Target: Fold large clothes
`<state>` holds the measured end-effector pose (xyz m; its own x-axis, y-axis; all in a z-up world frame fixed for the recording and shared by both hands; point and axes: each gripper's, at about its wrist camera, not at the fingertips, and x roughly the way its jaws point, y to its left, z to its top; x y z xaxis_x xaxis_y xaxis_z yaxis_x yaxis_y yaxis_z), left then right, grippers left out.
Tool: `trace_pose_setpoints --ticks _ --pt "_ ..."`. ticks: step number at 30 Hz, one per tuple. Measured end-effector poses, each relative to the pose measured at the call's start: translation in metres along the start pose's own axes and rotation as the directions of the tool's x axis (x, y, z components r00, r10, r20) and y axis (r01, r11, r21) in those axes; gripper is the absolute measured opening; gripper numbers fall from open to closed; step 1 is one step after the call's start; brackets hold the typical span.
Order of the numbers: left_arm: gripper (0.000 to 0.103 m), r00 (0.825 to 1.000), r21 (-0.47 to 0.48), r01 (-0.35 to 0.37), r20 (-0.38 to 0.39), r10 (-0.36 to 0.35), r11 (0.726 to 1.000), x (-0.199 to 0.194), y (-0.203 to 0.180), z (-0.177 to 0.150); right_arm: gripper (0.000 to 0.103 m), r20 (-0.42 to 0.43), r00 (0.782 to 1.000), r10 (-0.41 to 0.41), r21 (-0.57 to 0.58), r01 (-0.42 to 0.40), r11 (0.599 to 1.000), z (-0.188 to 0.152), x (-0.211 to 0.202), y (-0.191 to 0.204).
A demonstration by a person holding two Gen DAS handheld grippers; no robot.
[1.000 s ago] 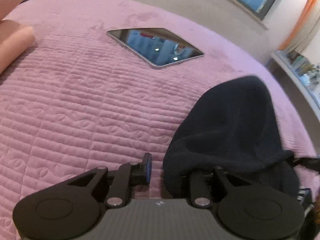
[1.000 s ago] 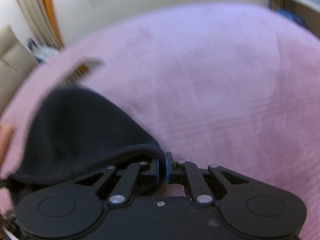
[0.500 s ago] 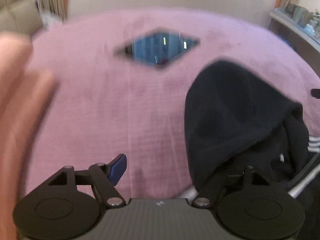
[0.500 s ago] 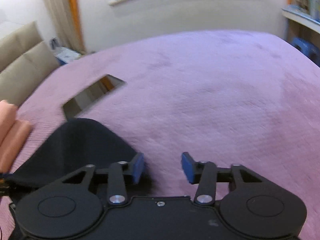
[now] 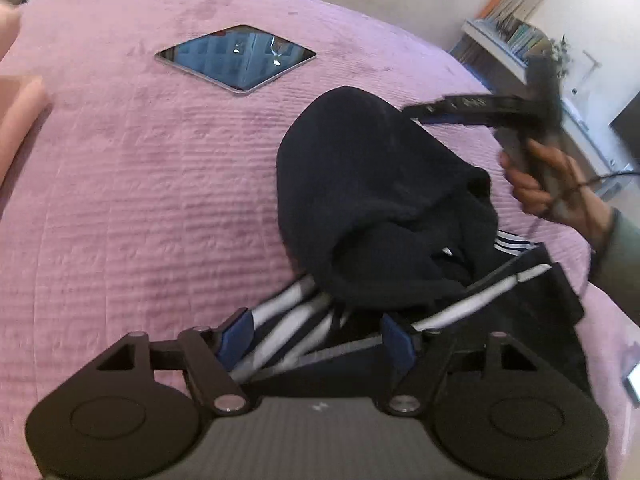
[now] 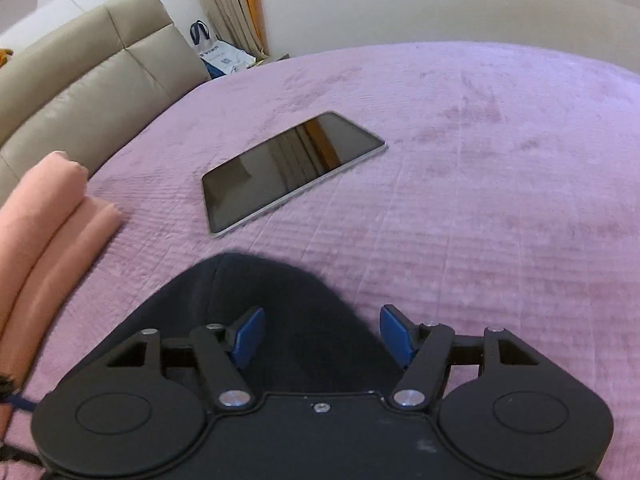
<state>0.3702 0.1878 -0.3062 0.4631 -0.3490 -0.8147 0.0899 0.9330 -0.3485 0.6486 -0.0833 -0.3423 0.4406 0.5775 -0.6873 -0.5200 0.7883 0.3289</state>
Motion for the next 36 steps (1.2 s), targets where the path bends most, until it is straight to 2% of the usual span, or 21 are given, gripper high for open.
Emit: trace_pose_setpoints --ticks 3,6,7,9,10,12,14,15,16,17,20,22,24,25,27,29,31,32,33,35,36 --pt "0.074 0.996 -0.051 0.049 0.075 -0.045 0.998 -0.009 0.002 0.010 0.078 -0.048 0.999 0.019 -0.039 -0.020 0.999 0.009 0.020 0.001" --pt "0.079 0.987 -0.088 0.041 0.161 -0.027 0.995 0.004 -0.001 0.051 0.078 -0.148 0.989 -0.019 -0.055 0.011 0.998 0.009 0.049 -0.003" --pt "0.078 0.987 -0.104 0.014 0.159 0.002 0.994 0.016 -0.002 0.067 0.072 -0.165 0.986 -0.020 -0.045 0.013 0.999 0.006 0.053 -0.006" --pt "0.072 0.993 -0.136 -0.034 0.109 0.049 0.990 0.048 -0.001 0.097 0.026 -0.145 0.989 0.023 -0.012 -0.025 1.000 -0.002 0.046 -0.009" --pt "0.069 0.995 -0.124 -0.059 0.071 0.069 0.991 0.069 -0.003 0.114 0.023 -0.140 0.989 0.052 0.005 -0.052 0.999 -0.004 0.043 -0.010" --pt "0.066 0.996 -0.086 -0.079 0.023 0.081 0.993 0.100 -0.006 0.131 0.016 -0.120 0.992 0.045 0.011 -0.044 0.999 -0.009 0.039 -0.012" --pt "0.063 0.994 -0.103 -0.079 -0.086 0.070 0.992 0.134 -0.003 0.141 0.011 -0.103 0.994 0.048 0.010 -0.047 0.999 -0.013 0.035 -0.011" --pt "0.059 0.994 -0.120 -0.086 -0.083 0.077 0.989 0.139 -0.002 0.142 0.009 -0.094 0.994 0.049 0.003 -0.048 0.999 -0.014 0.033 -0.009" --pt "0.049 0.995 -0.096 -0.084 -0.057 0.078 0.992 0.138 -0.005 0.143 0.009 -0.074 0.997 0.038 -0.012 -0.039 0.999 -0.016 0.028 -0.006" --pt "0.014 0.997 -0.055 -0.076 -0.038 0.074 0.996 0.134 -0.012 0.144 0.008 -0.054 0.998 0.030 -0.027 -0.032 0.999 -0.015 0.025 -0.002" --pt "0.011 0.998 -0.032 -0.046 0.045 0.047 0.998 0.120 -0.024 0.153 0.007 0.052 0.999 -0.007 -0.046 0.009 0.999 -0.014 -0.002 0.004" --pt "0.011 0.983 0.037 -0.023 0.184 0.016 0.999 0.103 -0.037 0.160 0.007 0.147 0.988 -0.046 -0.010 0.048 0.999 -0.012 -0.029 -0.001" --pt "0.012 0.971 0.064 0.001 0.238 -0.016 0.998 0.099 -0.046 0.170 0.007 0.217 0.972 -0.085 0.030 0.081 0.996 -0.011 -0.049 -0.009" --pt "0.012 0.975 0.075 -0.013 0.224 -0.004 0.997 0.106 -0.048 0.175 0.007 0.219 0.971 -0.096 0.053 0.086 0.995 -0.010 -0.051 -0.015" --pt "0.013 0.981 0.126 -0.127 0.166 0.105 0.984 0.134 -0.052 0.180 0.007 0.159 0.982 -0.102 0.071 0.092 0.993 -0.011 -0.038 -0.024" --pt "0.017 0.983 0.142 -0.176 0.080 0.166 0.974 0.164 -0.047 0.178 0.016 0.071 0.987 -0.143 0.056 0.139 0.989 -0.016 -0.013 -0.025" --pt "0.021 0.987 0.104 -0.149 0.084 0.141 0.983 0.168 -0.040 0.173 0.017 -0.019 0.988 -0.156 0.041 0.156 0.987 -0.020 0.008 -0.026" --pt "0.026 0.989 0.081 -0.127 0.085 0.120 0.989 0.163 -0.036 0.173 0.025 -0.034 0.987 -0.157 0.037 0.158 0.987 -0.021 0.012 -0.028" --pt "0.036 0.992 0.055 -0.098 0.079 0.094 0.994 0.159 -0.031 0.173 0.032 -0.035 0.989 -0.146 0.041 0.147 0.988 -0.020 0.010 -0.030" --pt "0.044 0.995 0.025 -0.071 0.073 0.069 0.997 0.150 -0.026 0.169 0.034 -0.020 0.996 -0.083 0.089 0.084 0.992 -0.015 -0.001 -0.041" --pt "0.044 0.995 0.024 -0.066 0.081 0.064 0.998 0.148 -0.021 0.171 0.048 -0.006 0.999 -0.053 0.110 0.053 0.993 -0.013 -0.005 -0.046"
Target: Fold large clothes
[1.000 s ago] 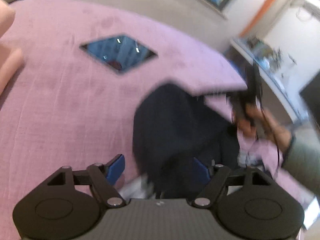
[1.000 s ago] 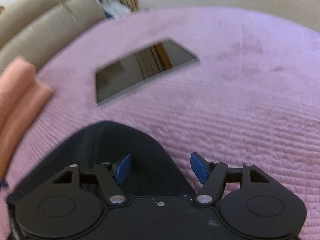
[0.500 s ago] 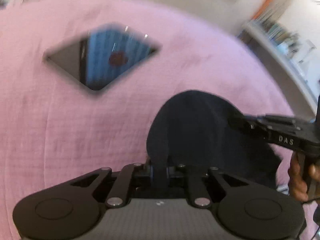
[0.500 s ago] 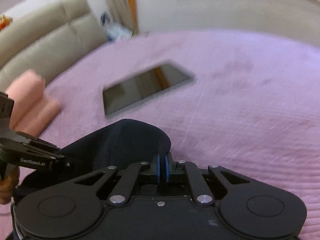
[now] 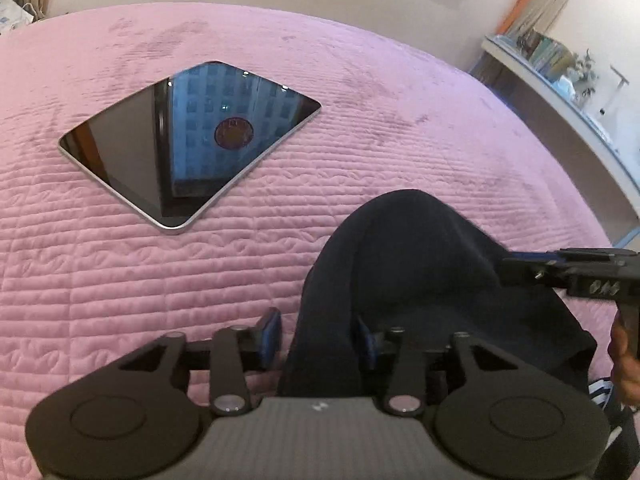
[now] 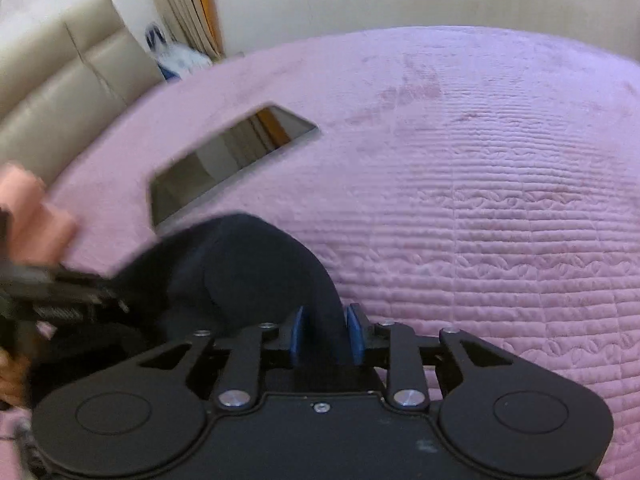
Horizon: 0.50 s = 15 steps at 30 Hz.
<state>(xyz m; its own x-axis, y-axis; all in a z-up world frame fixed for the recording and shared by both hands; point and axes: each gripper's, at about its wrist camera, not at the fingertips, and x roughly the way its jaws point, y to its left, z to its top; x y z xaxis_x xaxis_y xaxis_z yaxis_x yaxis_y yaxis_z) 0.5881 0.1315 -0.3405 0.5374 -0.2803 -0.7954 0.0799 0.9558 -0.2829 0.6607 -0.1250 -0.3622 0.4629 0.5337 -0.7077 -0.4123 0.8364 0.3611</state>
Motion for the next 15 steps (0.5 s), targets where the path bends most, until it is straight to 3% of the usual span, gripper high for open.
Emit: trace_pose_setpoints --ticks 1,2,5,7,8,9,10,13,15 --pt "0.044 1.000 -0.002 0.004 0.010 -0.004 1.000 -0.004 0.003 0.000 0.057 0.009 1.000 0.015 0.013 -0.015 1.000 0.002 -0.003 -0.006" --pt "0.044 1.000 -0.009 0.018 0.018 -0.018 1.000 -0.009 0.005 0.000 0.075 0.017 1.000 0.009 0.017 -0.009 1.000 0.006 -0.004 -0.008" --pt "0.044 0.996 -0.043 0.089 0.023 -0.088 0.995 -0.008 0.009 0.003 0.077 -0.018 1.000 0.025 0.037 -0.024 0.999 0.016 0.007 -0.012" --pt "0.044 0.991 -0.062 0.128 -0.019 -0.129 0.990 0.007 0.009 0.007 0.076 -0.074 0.995 0.066 0.064 -0.061 0.996 0.016 0.020 -0.011" --pt "0.041 0.990 -0.064 0.132 -0.034 -0.135 0.989 0.011 0.007 0.006 0.058 -0.097 0.993 0.074 0.065 -0.067 0.996 0.016 0.029 -0.009" --pt "0.033 0.993 -0.041 0.112 -0.036 -0.114 0.993 0.015 0.003 0.005 0.022 -0.119 0.991 0.064 0.050 -0.058 0.997 0.013 0.035 -0.005" --pt "0.007 0.996 0.016 0.082 -0.026 -0.082 0.996 0.013 -0.004 0.002 0.016 -0.129 0.989 0.068 0.031 -0.065 0.997 0.012 0.037 0.001" --pt "0.006 0.996 0.103 0.063 0.060 -0.069 0.993 -0.016 -0.020 -0.007 0.013 -0.068 0.995 0.069 -0.104 -0.076 0.992 0.002 0.010 0.025" --pt "0.006 0.984 0.118 0.086 0.143 -0.103 0.989 -0.047 -0.027 -0.017 0.013 -0.015 0.998 0.059 -0.176 -0.060 0.983 -0.004 -0.022 0.039"
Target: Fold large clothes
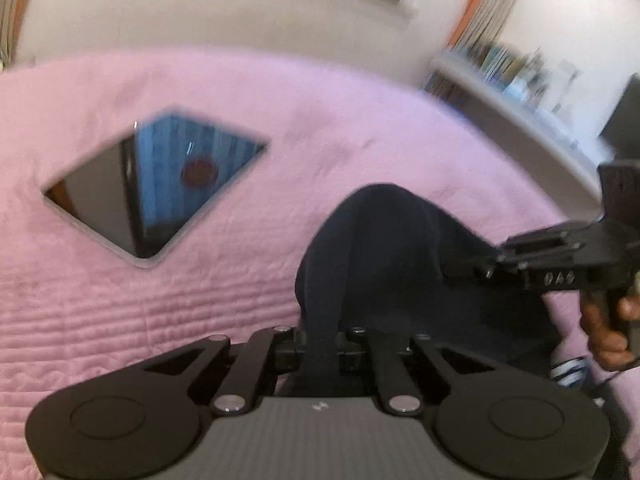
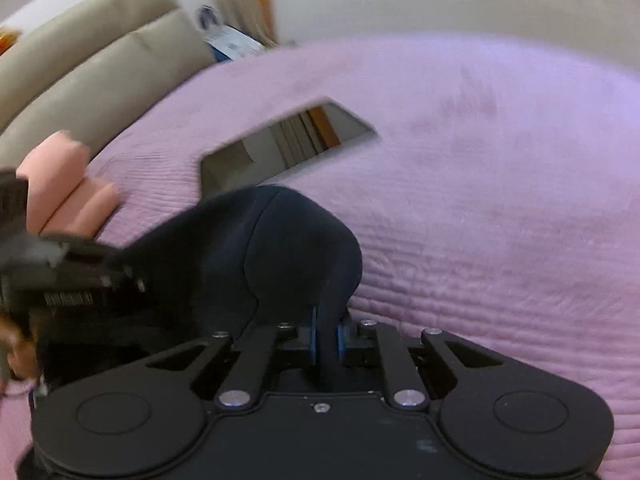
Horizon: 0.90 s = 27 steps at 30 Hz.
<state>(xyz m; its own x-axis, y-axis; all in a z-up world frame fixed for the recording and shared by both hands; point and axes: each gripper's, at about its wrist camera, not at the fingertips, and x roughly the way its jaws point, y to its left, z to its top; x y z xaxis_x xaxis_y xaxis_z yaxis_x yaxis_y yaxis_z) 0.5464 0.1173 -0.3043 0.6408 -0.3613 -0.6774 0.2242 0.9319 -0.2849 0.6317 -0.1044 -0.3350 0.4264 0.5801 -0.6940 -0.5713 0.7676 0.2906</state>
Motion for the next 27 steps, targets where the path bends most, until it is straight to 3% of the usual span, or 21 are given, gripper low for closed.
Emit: trace_pose_setpoints --ticks 4,8,13,16,18,22,24,27 --pt "0.006 0.990 0.089 -0.008 0.144 -0.005 0.996 -0.083 -0.051 -0.022 0.012 0.158 0.987 0.031 -0.079 -0.018 0.997 -0.024 -0.090 0.038" --pt "0.006 0.977 0.153 -0.055 0.214 0.021 0.987 -0.154 -0.111 -0.057 0.009 0.265 0.964 0.003 -0.133 0.034 0.990 -0.067 -0.180 0.086" --pt "0.008 0.977 0.296 -0.131 0.200 0.072 0.946 -0.209 -0.176 -0.114 0.008 0.312 0.949 -0.047 -0.210 0.117 0.971 -0.128 -0.250 0.143" --pt "0.016 0.986 0.351 -0.161 0.094 0.137 0.922 -0.220 -0.200 -0.167 0.015 0.260 0.962 -0.079 -0.261 0.149 0.954 -0.178 -0.264 0.169" --pt "0.020 0.988 0.311 -0.134 -0.037 0.153 0.941 -0.224 -0.202 -0.206 0.037 0.138 0.987 -0.080 -0.296 0.119 0.948 -0.215 -0.268 0.180" --pt "0.031 0.957 0.179 -0.117 -0.243 0.159 0.977 -0.245 -0.197 -0.270 0.051 -0.062 0.990 -0.123 -0.289 0.101 0.952 -0.276 -0.271 0.186" --pt "0.035 0.949 0.087 -0.134 -0.276 0.154 0.987 -0.256 -0.187 -0.287 0.063 -0.105 0.988 -0.116 -0.199 0.093 0.975 -0.287 -0.277 0.180" --pt "0.041 0.971 -0.159 -0.118 -0.227 0.080 0.980 -0.262 -0.164 -0.286 0.074 -0.102 0.992 -0.081 -0.014 0.080 0.997 -0.293 -0.281 0.168"
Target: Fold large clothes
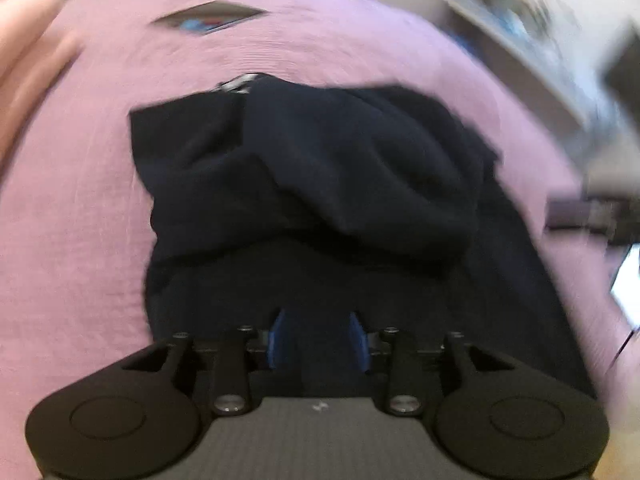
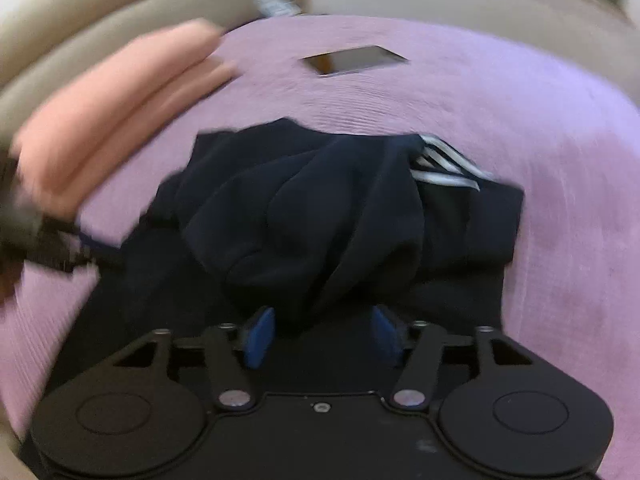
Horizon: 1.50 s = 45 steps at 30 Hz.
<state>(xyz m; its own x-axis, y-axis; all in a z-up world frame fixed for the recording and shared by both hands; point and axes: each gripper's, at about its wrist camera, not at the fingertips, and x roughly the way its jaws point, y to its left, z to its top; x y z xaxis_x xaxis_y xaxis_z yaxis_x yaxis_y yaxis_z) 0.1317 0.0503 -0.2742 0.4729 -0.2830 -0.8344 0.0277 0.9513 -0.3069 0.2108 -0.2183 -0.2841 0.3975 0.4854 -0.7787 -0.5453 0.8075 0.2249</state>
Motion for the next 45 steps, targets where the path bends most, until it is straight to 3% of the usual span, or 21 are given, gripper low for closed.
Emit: trace_pose_setpoints --ticks 2,5,7,9,12,14,16,18,19,20,23,24,25,28,30,32,34,36,38,41,45 --pt "0.048 0.996 -0.141 0.056 0.083 -0.045 0.988 0.002 0.011 0.011 0.076 0.004 0.999 0.031 0.154 -0.032 0.987 0.007 0.014 -0.012" --pt "0.060 0.973 -0.303 0.185 0.190 -0.131 0.935 0.018 0.024 0.032 0.076 -0.017 0.996 0.085 0.378 -0.072 0.923 0.017 0.044 -0.038" --pt "0.060 0.970 -0.380 0.222 0.182 -0.162 0.898 0.035 0.027 0.043 0.076 0.016 0.995 0.101 0.486 -0.096 0.869 0.016 0.055 -0.053" --pt "0.061 0.977 -0.407 0.204 0.141 -0.159 0.891 0.051 0.024 0.051 0.076 0.035 0.995 0.097 0.558 -0.100 0.824 0.014 0.061 -0.067" --pt "0.060 0.986 -0.430 0.164 0.091 -0.138 0.888 0.066 0.019 0.053 0.076 0.005 0.998 0.070 0.596 -0.059 0.801 0.013 0.078 -0.078" --pt "0.060 0.981 -0.468 0.196 0.095 -0.172 0.862 0.072 0.022 0.053 0.074 0.004 0.997 0.074 0.611 -0.061 0.789 0.012 0.084 -0.083" --pt "0.062 0.968 -0.496 0.252 0.143 -0.208 0.831 0.076 0.026 0.052 0.056 0.019 0.995 0.096 0.629 -0.087 0.773 0.011 0.086 -0.084" --pt "0.069 0.959 -0.524 0.281 0.178 -0.219 0.804 0.084 0.028 0.054 0.016 0.039 0.992 0.116 0.632 -0.115 0.766 0.009 0.088 -0.085" --pt "0.070 0.957 -0.543 0.287 0.190 -0.217 0.789 0.090 0.027 0.053 0.014 0.038 0.992 0.122 0.631 -0.119 0.767 0.009 0.090 -0.084" --pt "0.067 0.958 -0.562 0.284 0.192 -0.212 0.777 0.098 0.028 0.054 0.011 0.043 0.991 0.123 0.624 -0.123 0.772 0.009 0.090 -0.082" --pt "0.018 0.967 -0.617 0.246 0.206 -0.149 0.748 0.111 0.032 0.055 0.009 0.108 0.986 0.126 0.579 -0.166 0.798 0.017 0.076 -0.074" --pt "0.018 0.953 -0.614 0.285 0.261 -0.152 0.736 0.105 0.034 0.054 0.008 0.156 0.978 0.135 0.558 -0.200 0.805 0.020 0.064 -0.075" --pt "0.018 0.920 -0.594 0.361 0.355 -0.169 0.719 0.094 0.036 0.049 0.008 0.209 0.967 0.145 0.542 -0.238 0.806 0.021 0.050 -0.078" --pt "0.018 0.793 -0.489 0.567 0.541 -0.280 0.662 0.065 0.048 0.031 0.007 0.362 0.916 0.171 0.561 -0.361 0.745 0.015 0.009 -0.112" --pt "0.019 0.772 -0.466 0.614 0.523 -0.362 0.637 0.069 0.053 0.021 0.007 0.362 0.917 0.167 0.587 -0.364 0.723 0.006 0.005 -0.130" --pt "0.019 0.828 -0.493 0.551 0.426 -0.365 0.673 0.083 0.051 0.011 0.007 0.270 0.955 0.126 0.602 -0.270 0.752 -0.004 0.019 -0.137" --pt "0.019 0.913 -0.506 0.404 0.269 -0.306 0.762 0.100 0.048 -0.005 0.008 0.137 0.983 0.120 0.629 -0.180 0.756 -0.017 0.042 -0.142" --pt "0.020 0.950 -0.526 0.311 0.200 -0.240 0.791 0.105 0.056 -0.017 0.021 -0.046 0.991 0.125 0.625 -0.069 0.777 -0.028 0.064 -0.139" --pt "0.020 0.945 -0.552 0.324 0.232 -0.231 0.768 0.095 0.064 -0.028 0.021 -0.123 0.987 0.102 0.571 -0.014 0.821 -0.030 0.065 -0.131" --pt "0.020 0.937 -0.516 0.324 0.290 -0.195 0.793 0.067 0.061 -0.023 0.034 -0.132 0.991 -0.001 0.459 0.062 0.886 -0.016 0.038 -0.116" --pt "0.029 0.886 -0.380 0.411 0.382 -0.264 0.828 0.043 0.037 0.011 0.041 -0.002 0.998 -0.069 0.307 0.066 0.949 0.012 0.007 -0.082"
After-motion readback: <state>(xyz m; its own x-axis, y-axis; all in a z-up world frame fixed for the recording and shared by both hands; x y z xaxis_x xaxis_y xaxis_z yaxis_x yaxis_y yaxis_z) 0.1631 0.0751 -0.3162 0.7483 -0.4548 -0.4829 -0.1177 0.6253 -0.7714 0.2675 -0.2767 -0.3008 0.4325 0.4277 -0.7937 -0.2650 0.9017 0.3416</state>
